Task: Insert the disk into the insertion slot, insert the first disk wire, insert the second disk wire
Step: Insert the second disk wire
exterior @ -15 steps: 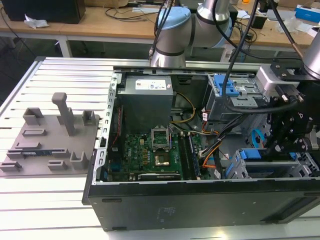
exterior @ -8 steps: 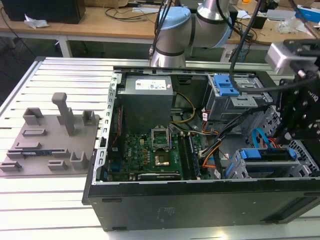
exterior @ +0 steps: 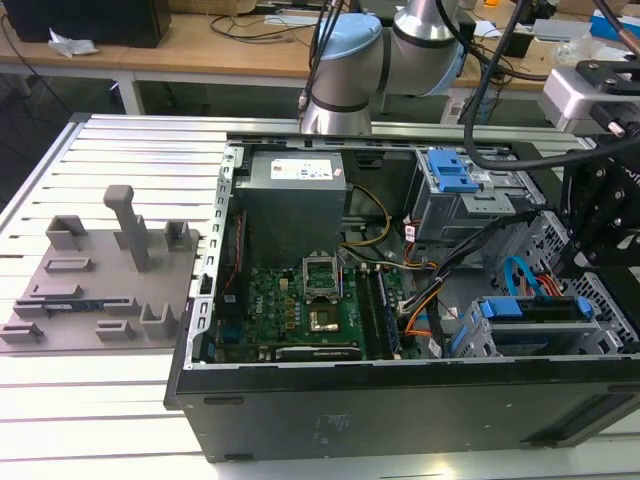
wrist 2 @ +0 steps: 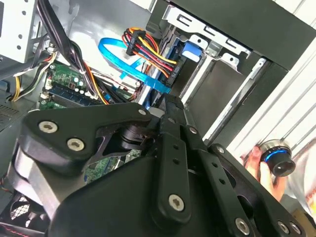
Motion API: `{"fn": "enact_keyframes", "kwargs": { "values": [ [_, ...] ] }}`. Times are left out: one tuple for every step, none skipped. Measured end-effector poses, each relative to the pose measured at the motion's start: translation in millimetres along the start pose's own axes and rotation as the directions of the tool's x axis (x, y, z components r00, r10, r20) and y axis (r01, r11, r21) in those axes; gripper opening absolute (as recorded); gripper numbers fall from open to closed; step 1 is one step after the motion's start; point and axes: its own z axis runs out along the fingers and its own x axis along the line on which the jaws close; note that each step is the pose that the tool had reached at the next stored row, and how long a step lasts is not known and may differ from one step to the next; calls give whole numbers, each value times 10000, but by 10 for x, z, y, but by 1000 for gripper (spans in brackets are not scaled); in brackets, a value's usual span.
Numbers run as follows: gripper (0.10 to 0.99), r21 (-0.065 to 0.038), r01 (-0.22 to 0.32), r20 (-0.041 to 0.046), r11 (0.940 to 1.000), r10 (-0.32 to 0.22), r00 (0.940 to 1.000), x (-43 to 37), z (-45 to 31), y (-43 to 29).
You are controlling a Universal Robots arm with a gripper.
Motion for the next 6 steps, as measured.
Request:
{"fn": "enact_keyframes", "kwargs": {
  "values": [
    [106,0,0,0,10000,0,10000,0,-3,0],
    [106,0,1,0,10000,-1,10000,0,-4,0],
    [106,0,0,0,10000,0,10000,0,-4,0],
    [106,0,1,-1,10000,-1,10000,0,-7,0],
    [106,0,1,-1,10000,-1,10000,0,-8,0],
    [106,0,1,-1,10000,-1,10000,0,-9,0]
  ]
}}
